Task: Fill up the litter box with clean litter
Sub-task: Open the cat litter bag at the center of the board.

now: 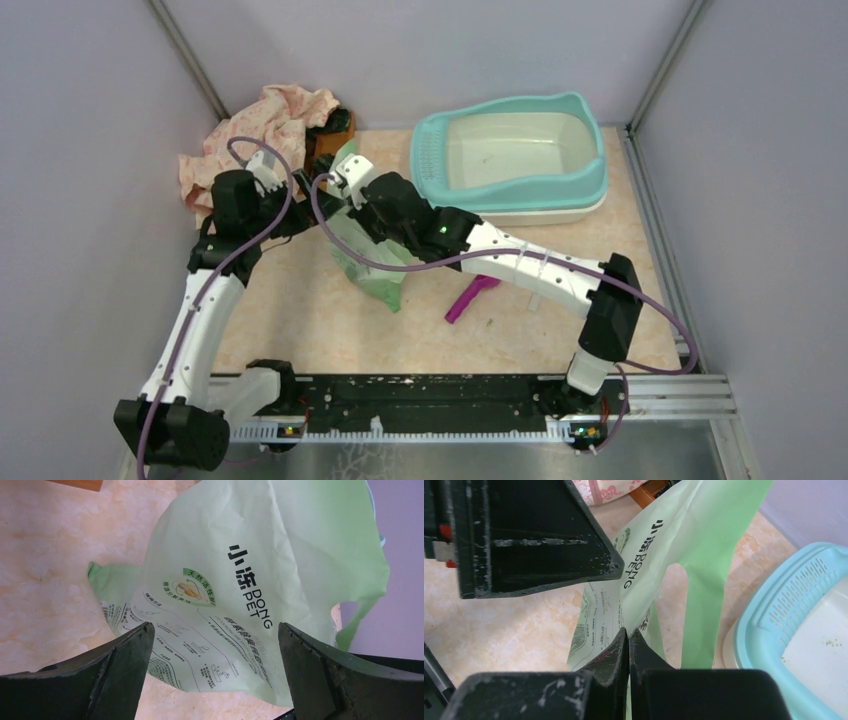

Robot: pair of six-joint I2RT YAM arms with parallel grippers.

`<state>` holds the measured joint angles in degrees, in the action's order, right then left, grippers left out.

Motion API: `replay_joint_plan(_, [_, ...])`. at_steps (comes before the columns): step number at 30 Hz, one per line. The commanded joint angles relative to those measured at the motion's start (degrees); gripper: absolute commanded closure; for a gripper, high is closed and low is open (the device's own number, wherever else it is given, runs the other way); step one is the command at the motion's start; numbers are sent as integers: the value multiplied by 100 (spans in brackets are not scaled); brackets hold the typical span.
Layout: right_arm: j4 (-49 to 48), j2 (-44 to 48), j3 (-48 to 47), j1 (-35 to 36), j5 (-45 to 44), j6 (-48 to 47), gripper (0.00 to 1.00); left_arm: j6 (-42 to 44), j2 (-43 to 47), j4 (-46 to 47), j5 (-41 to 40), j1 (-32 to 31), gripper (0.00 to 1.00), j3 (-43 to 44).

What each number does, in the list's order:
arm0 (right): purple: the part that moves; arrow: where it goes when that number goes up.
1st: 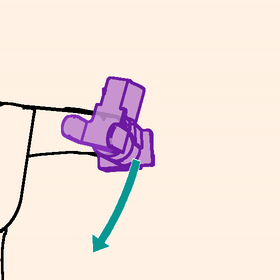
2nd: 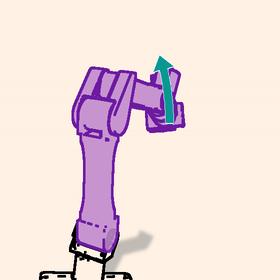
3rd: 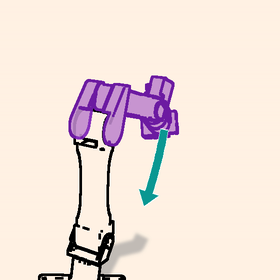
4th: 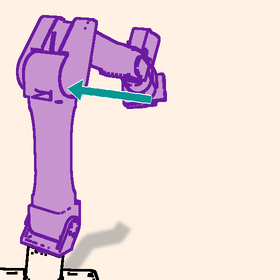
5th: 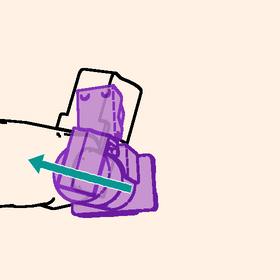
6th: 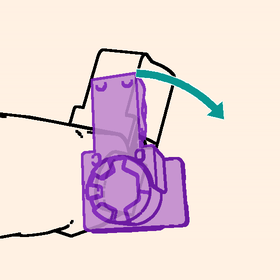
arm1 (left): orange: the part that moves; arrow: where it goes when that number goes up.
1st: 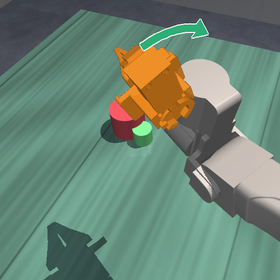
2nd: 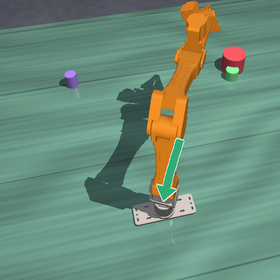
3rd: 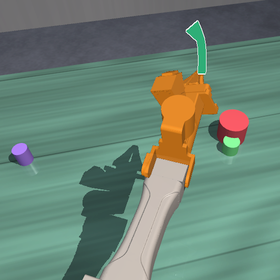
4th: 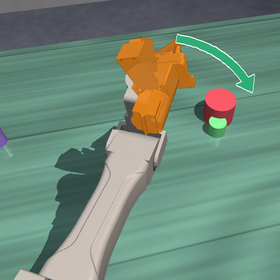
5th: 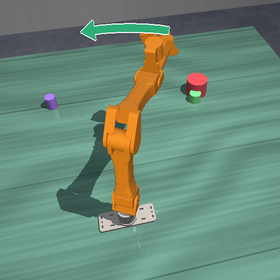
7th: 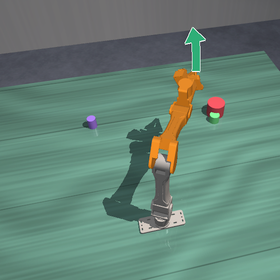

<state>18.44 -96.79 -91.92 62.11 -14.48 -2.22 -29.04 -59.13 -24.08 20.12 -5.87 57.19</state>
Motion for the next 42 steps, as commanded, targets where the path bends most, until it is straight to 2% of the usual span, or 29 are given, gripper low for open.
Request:
replay_joint_plan(1, [-648, 414, -375, 86, -173, -122, 100, 49, 317, -184, -317, -11, 1, 148])
replay_joint_plan(4, [-666, 449, -228, 86, 179, -99, 100, -10, 270, -162, -259, -12, 1, 227])
replay_joint_plan(6, [-604, 460, -220, 87, 361, -68, 99, -145, 116, -10, 118, -13, 1, 319])
replay_joint_plan(8, [-423, 478, -243, 87, 285, -21, 79, -265, -140, 107, 423, -11, 1, 476])
replay_joint_plan(9, [-384, 527, -194, 91, 227, -16, 75, -316, -227, 150, 536, -17, 1, 564])
replay_joint_plan(13, [-290, 918, 117, -19, 133, 47, 64, -464, -420, 324, 699, -20, 1, 860])
replay_joint_plan(16, [-83, 1211, 421, -274, 101, 328, 62, -484, -531, 333, 745, -20, 1, 992])
replay_joint_plan(19, [-211, 1716, 1022, -667, 369, 718, 65, -497, -562, 357, 731, -20, 1, 931])
replay_joint_plan(27, [-210, 2358, 1994, -1904, 1548, 1438, 86, -499, -656, 422, 748, -20, 1, 764])
replay_joint_plan(33, [-395, 2245, 2336, -2706, 3031, 1828, 87, -480, -711, 406, 693, -28, 1, 768])
replay_joint_plan(42, [-639, 1919, 2297, -2829, 3451, 1831, 87, -466, -739, 408, 630, -55, 1, 668])
